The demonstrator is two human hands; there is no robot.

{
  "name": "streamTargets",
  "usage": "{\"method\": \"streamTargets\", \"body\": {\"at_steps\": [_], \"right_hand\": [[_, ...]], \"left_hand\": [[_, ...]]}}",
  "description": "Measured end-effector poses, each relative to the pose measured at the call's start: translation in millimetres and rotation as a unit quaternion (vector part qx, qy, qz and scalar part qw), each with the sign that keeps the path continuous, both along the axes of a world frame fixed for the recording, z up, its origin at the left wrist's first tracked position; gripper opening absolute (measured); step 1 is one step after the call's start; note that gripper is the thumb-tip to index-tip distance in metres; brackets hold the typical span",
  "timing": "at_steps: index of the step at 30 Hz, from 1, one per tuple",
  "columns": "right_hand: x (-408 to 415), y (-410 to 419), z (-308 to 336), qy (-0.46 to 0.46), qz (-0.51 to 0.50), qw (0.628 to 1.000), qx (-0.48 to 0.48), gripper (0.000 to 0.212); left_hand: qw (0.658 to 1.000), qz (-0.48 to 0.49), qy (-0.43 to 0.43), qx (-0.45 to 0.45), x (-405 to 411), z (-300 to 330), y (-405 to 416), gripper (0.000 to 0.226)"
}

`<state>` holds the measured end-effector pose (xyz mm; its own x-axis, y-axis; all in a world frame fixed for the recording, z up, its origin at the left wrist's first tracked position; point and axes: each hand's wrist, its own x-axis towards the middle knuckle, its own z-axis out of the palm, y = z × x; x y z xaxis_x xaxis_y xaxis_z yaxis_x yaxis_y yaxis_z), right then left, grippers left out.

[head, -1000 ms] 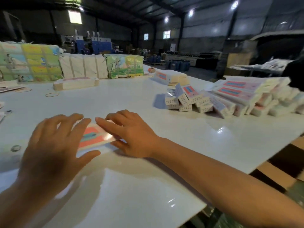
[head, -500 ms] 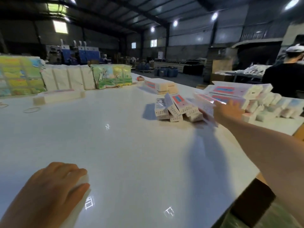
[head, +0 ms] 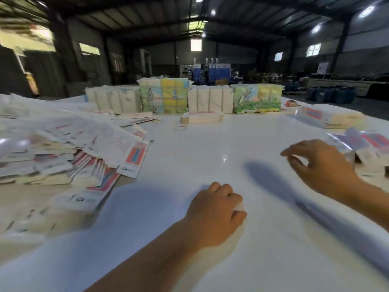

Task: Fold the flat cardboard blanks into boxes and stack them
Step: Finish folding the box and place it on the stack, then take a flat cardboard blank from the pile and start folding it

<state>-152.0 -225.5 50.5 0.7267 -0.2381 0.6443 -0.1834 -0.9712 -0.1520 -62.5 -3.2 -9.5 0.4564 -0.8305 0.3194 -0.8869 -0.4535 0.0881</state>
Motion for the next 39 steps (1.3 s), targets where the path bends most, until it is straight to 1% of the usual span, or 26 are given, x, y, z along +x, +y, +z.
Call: {"method": "streamTargets", "body": {"at_steps": [1, 3, 4, 6, 7, 8, 9, 11, 12, 13, 14, 15, 16, 17, 19, 21, 22, 23, 25, 27, 29, 31, 33, 36, 37, 39], "right_hand": [[5, 19, -17, 0.038, 0.031, 0.999, -0.007, 0.014], [12, 41, -47, 0.099, 0.058, 0.993, -0.004, 0.01], [14, 45, -56, 0.113, 0.064, 0.991, 0.008, 0.01], [17, 42, -66, 0.113, 0.069, 0.991, 0.026, 0.013], [18, 40, -67, 0.11, 0.071, 0.991, 0.026, 0.014], [17, 40, -67, 0.105, 0.072, 0.992, 0.026, 0.014], [16, 40, -67, 0.094, 0.073, 0.993, 0.024, 0.013], [15, 42, -65, 0.068, 0.075, 0.995, 0.01, 0.013], [15, 44, -64, 0.061, 0.079, 0.995, 0.01, 0.014], [15, 45, -63, 0.056, 0.082, 0.995, 0.011, 0.012], [15, 45, -63, 0.053, 0.084, 0.995, 0.01, 0.008], [16, 44, -63, 0.052, 0.08, 0.995, 0.012, 0.009], [17, 43, -64, 0.053, 0.077, 0.996, 0.015, 0.014], [17, 44, -63, 0.055, 0.075, 0.996, 0.017, 0.019], [18, 45, -62, 0.056, 0.075, 0.996, 0.013, 0.024], [17, 46, -61, 0.054, 0.08, 0.995, 0.007, 0.025], [17, 46, -61, 0.055, 0.081, 0.995, 0.006, 0.024], [16, 45, -62, 0.058, 0.08, 0.995, 0.01, 0.022], [16, 43, -63, 0.067, 0.084, 0.994, 0.022, 0.017], [16, 41, -64, 0.076, 0.096, 0.992, 0.026, 0.016], [17, 41, -64, 0.08, 0.103, 0.991, 0.03, 0.017], [17, 41, -64, 0.08, 0.103, 0.991, 0.036, 0.019], [17, 41, -64, 0.079, 0.099, 0.991, 0.044, 0.019], [16, 42, -64, 0.07, 0.106, 0.991, 0.047, 0.016], [16, 42, -65, 0.066, 0.108, 0.991, 0.046, 0.014], [16, 40, -65, 0.075, 0.1, 0.991, 0.056, 0.011]], "left_hand": [[1.0, -0.001, -0.005, 0.001, 1, -2, 0, 0.035], [1.0, -0.002, -0.02, -0.003, 2, -5, -1, 0.037], [1.0, -0.003, -0.023, -0.008, 3, -5, -1, 0.037], [1.0, -0.007, -0.02, -0.015, 5, -6, -1, 0.037], [1.0, -0.01, 0.0, -0.019, 5, -7, -2, 0.036], [0.999, -0.013, 0.041, -0.029, 4, -7, -3, 0.034], [0.993, -0.012, 0.103, -0.05, 5, -4, -3, 0.032], [0.961, 0.006, 0.252, -0.11, 15, 12, 1, 0.027], [0.95, 0.029, 0.283, -0.128, 27, 24, 4, 0.025], [0.957, 0.064, 0.257, -0.12, 45, 37, 7, 0.024], [0.97, 0.111, 0.196, -0.093, 66, 49, 13, 0.026], [0.976, 0.163, 0.131, -0.062, 89, 60, 21, 0.028], [0.973, 0.215, 0.079, -0.035, 110, 67, 29, 0.028], [0.963, 0.263, 0.051, -0.01, 131, 70, 37, 0.027], [0.936, 0.349, 0.021, 0.046, 162, 61, 51, 0.023], [0.906, 0.411, -0.024, 0.098, 182, 44, 61, 0.03], [0.894, 0.433, -0.04, 0.107, 190, 38, 64, 0.037], [0.884, 0.451, -0.042, 0.111, 197, 34, 66, 0.042], [0.867, 0.481, -0.027, 0.123, 207, 32, 65, 0.042], [0.864, 0.477, -0.033, 0.156, 213, 30, 62, 0.036], [0.882, 0.438, -0.042, 0.171, 215, 36, 62, 0.025], [0.905, 0.402, -0.027, 0.137, 218, 42, 66, 0.011], [0.917, 0.386, 0.001, 0.1, 218, 53, 68, 0.017], [0.923, 0.372, -0.006, 0.101, 215, 67, 68, 0.025], [0.922, 0.373, -0.014, 0.103, 211, 73, 68, 0.023], [0.922, 0.38, -0.013, 0.07, 201, 86, 64, 0.012]]}}
